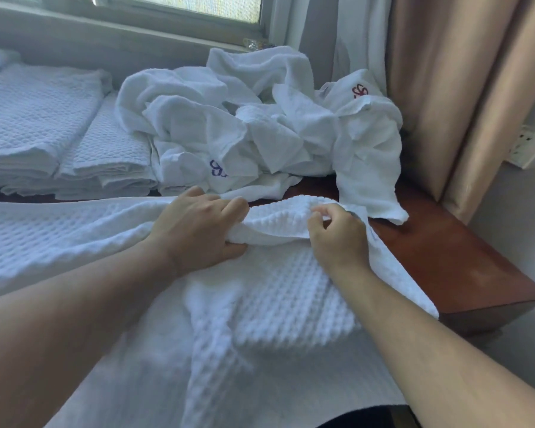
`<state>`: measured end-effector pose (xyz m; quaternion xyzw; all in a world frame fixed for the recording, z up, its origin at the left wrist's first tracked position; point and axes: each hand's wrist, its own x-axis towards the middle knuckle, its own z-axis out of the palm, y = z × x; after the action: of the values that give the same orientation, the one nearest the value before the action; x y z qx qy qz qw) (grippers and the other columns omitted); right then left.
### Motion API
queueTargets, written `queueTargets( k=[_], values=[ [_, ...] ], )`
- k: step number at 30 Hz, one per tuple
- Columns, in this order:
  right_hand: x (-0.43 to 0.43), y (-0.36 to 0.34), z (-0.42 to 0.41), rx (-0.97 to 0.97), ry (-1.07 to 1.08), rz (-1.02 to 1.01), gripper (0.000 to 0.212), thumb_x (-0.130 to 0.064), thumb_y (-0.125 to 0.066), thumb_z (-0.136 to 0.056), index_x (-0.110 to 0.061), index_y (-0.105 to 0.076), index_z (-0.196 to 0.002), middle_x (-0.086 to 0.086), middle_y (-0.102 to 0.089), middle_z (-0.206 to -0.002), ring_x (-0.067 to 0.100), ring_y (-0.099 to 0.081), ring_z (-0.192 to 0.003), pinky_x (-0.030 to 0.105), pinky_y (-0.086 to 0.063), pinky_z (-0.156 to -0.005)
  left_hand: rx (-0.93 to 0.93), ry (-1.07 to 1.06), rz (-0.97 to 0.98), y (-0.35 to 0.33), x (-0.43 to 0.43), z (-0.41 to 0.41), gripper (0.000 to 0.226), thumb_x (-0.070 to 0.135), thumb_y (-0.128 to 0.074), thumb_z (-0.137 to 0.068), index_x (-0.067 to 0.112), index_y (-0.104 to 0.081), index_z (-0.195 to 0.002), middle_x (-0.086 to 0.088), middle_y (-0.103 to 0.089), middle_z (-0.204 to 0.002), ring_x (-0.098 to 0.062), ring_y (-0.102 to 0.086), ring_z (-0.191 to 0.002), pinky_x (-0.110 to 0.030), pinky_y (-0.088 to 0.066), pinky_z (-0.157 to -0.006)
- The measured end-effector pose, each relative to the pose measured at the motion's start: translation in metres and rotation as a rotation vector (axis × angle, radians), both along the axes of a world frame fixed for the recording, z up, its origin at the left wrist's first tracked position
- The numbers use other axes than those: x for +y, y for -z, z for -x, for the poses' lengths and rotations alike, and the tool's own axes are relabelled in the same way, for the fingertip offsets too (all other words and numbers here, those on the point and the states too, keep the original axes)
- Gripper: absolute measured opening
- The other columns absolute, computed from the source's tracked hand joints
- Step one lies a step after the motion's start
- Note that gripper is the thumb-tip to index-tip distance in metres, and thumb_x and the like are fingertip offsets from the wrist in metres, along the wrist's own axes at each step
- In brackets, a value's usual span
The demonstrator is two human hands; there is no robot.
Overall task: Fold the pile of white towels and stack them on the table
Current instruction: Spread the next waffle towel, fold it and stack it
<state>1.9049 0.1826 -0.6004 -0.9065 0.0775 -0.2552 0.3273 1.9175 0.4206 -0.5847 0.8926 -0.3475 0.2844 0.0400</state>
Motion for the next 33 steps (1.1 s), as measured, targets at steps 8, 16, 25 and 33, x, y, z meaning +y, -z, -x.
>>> queueTargets(
  k=[8,16,25,33],
  values=[
    [-0.022,-0.019,0.016,0.511,-0.311,-0.081,0.05,-0.039,-0.05,-0.097,-0.038,-0.047,-0.147,-0.022,-0.06,-0.123,-0.003,-0.058,-0.094,0.008,-0.04,-0.066,0.181,-0.407,0.057,0.01,-0.023,0.027,0.015,0.041,-0.047,-0.095,0.027,-0.048,-0.089,0.007,-0.06,-0.085,-0.022,-0.057,-0.092,-0.04,-0.031,-0.084],
    [-0.016,-0.006,0.037,-0.442,0.177,-0.125,0.029,-0.026,-0.063,-0.09,-0.011,-0.057,-0.066,-0.006,-0.058,-0.059,0.014,-0.055,-0.061,0.022,-0.044,-0.063,-0.067,0.0,0.296,0.013,-0.028,0.053,0.018,0.03,-0.06,-0.075,0.013,-0.054,-0.075,0.0,-0.052,-0.067,-0.029,-0.051,-0.066,-0.039,-0.042,-0.068],
    [-0.011,-0.006,0.043,-0.394,0.304,-0.135,0.031,0.011,-0.054,-0.068,-0.006,-0.065,-0.092,0.006,-0.048,-0.1,0.03,-0.053,-0.094,0.01,-0.03,-0.074,0.094,0.147,0.199,0.014,-0.029,0.052,0.027,0.035,-0.06,-0.07,0.021,-0.036,-0.067,0.006,-0.055,-0.075,-0.023,-0.045,-0.066,-0.041,-0.046,-0.058],
    [-0.001,-0.018,0.056,-0.476,0.317,0.242,0.033,-0.01,-0.059,-0.067,-0.011,-0.072,-0.097,0.01,-0.062,-0.112,0.035,-0.054,-0.111,0.041,-0.031,-0.092,0.186,0.099,0.13,0.008,-0.029,0.056,0.029,0.042,-0.063,-0.07,0.031,-0.066,-0.096,0.014,-0.066,-0.078,-0.015,-0.062,-0.075,-0.038,-0.05,-0.069]
  ],
)
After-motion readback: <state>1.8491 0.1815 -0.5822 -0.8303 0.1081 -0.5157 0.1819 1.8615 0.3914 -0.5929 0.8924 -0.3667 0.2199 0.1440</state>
